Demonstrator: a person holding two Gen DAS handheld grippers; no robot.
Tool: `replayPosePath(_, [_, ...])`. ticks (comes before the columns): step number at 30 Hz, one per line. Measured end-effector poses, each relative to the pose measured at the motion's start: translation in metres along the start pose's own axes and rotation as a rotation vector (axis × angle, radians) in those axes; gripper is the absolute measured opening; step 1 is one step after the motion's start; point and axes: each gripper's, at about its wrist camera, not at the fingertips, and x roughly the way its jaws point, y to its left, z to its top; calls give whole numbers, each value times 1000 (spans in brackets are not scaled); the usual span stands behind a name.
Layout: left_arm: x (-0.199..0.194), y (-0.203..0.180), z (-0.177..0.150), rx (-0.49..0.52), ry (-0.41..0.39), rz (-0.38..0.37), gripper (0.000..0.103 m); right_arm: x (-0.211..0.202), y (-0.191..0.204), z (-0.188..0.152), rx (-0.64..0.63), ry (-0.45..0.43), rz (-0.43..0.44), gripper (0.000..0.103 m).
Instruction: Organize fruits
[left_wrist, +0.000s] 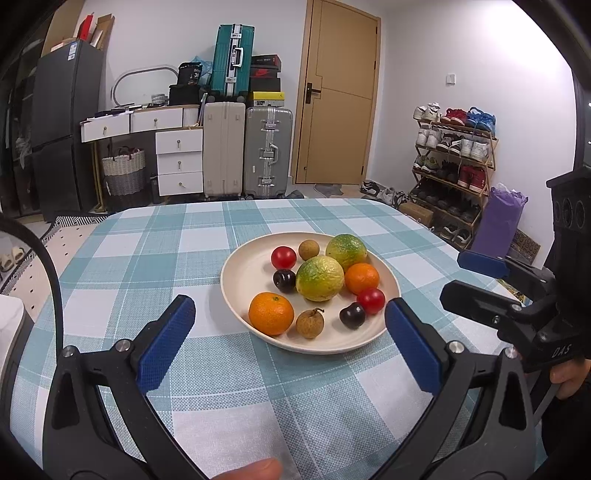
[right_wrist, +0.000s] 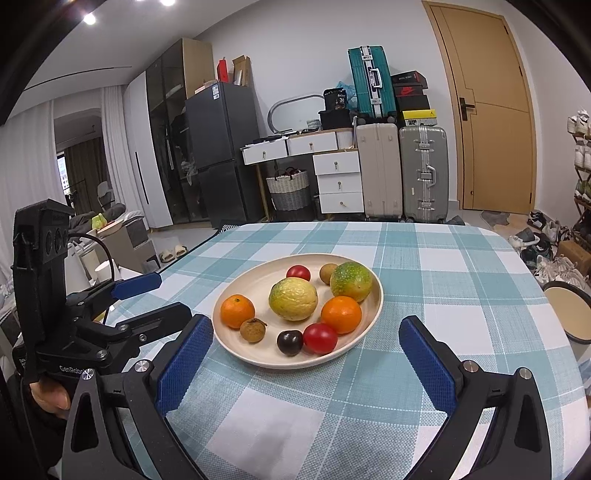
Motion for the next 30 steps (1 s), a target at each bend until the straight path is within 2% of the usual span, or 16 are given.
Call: replayPosePath(30, [1,2,-1,-8,5,-9,103,0,0,1,-2,-3,0,103])
